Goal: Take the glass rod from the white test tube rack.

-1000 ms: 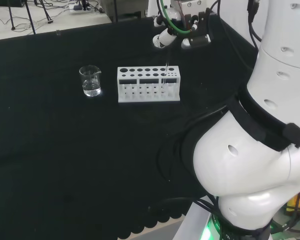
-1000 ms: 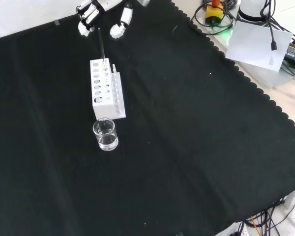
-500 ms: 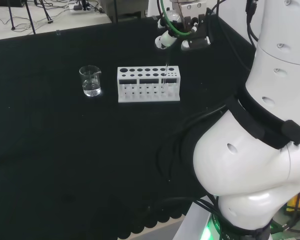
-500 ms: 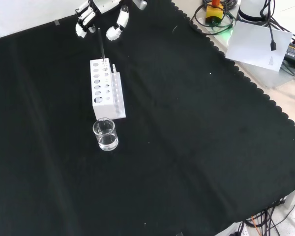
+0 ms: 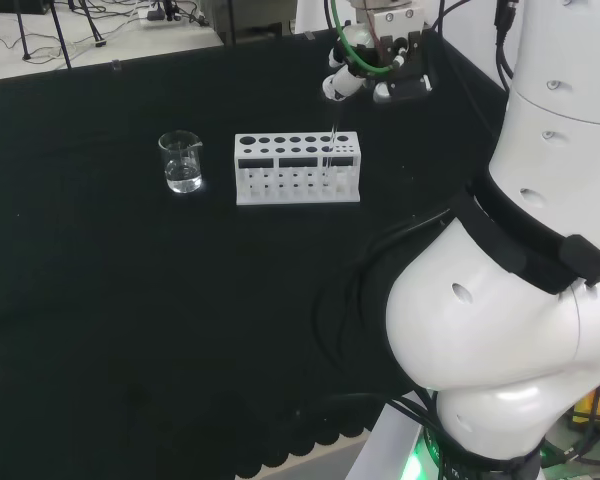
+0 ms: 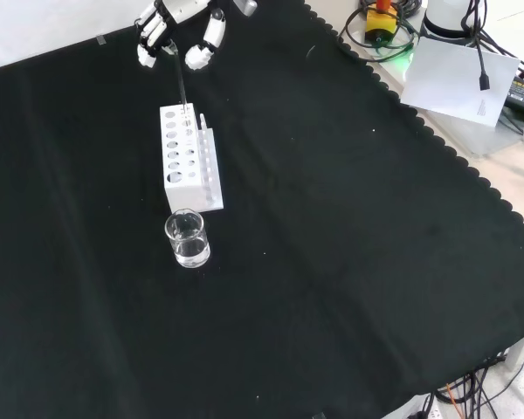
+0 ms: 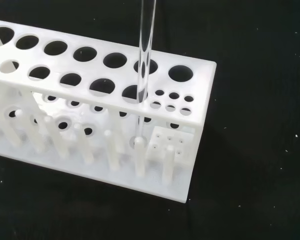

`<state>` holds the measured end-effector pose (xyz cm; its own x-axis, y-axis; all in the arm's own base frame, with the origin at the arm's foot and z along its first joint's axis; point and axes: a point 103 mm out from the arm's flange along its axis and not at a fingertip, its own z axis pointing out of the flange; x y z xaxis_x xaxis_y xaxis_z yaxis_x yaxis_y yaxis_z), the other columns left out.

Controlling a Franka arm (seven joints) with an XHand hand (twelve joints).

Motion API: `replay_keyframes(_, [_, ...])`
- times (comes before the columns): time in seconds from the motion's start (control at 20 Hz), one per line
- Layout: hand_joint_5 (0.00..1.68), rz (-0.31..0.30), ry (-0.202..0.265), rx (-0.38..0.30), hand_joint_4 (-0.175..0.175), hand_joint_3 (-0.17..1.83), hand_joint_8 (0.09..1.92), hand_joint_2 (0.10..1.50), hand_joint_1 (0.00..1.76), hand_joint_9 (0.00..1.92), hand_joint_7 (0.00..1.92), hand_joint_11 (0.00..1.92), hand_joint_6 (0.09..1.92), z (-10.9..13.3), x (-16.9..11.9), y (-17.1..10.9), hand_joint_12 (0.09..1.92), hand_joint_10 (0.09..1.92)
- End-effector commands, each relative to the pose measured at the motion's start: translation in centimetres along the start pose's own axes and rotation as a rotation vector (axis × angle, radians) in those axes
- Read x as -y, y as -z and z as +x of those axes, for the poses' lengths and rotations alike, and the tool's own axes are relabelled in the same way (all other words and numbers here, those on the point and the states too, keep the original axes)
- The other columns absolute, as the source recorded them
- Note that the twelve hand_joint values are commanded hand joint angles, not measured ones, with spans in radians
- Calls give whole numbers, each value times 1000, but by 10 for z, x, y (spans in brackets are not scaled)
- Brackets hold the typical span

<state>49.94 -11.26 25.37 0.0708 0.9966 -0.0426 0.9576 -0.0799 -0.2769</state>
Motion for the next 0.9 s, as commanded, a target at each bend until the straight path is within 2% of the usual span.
replay_keyframes(0.05, [467, 9, 22, 18, -162, 522, 857, 951, 680, 979, 732, 304, 90, -1, 4, -8, 1375, 912])
replay_keyframes(0.15, [516, 13, 21, 16, -171, 521, 851, 951, 703, 1082, 864, 334, 172, -1, 1, -11, 1363, 890])
replay_keyframes(0.35, [484, -20, 46, 17, -175, 530, 864, 940, 775, 1216, 998, 413, 576, 3, -3, -9, 1334, 876])
replay_keyframes(0.45, [495, -28, 76, 15, -175, 544, 873, 927, 833, 1288, 1042, 464, 720, 9, -5, -7, 1320, 870])
replay_keyframes(0.55, [512, -52, 91, 25, -175, 560, 879, 916, 874, 1340, 1074, 513, 790, 14, -6, -7, 1309, 863])
replay_keyframes(0.6, [535, -79, 92, 42, -175, 569, 884, 910, 905, 1380, 1103, 568, 814, 25, -15, -8, 1297, 861])
replay_keyframes(0.65, [576, -113, 95, 51, -175, 583, 888, 901, 952, 1432, 1139, 641, 837, 27, -14, -7, 1274, 857])
replay_keyframes(0.75, [649, -144, 102, 51, -175, 627, 899, 875, 1039, 1516, 1199, 764, 866, 26, -10, -6, 1226, 844])
replay_keyframes(0.8, [722, -164, 106, 61, -175, 515, 925, 933, 1075, 1552, 1234, 862, 1002, 25, -8, -6, 1185, 847])
replay_keyframes(0.9, [840, -200, 90, 66, -175, 321, 1071, 1003, 1191, 1582, 1060, 998, 1103, 24, -5, -5, 1097, 861])
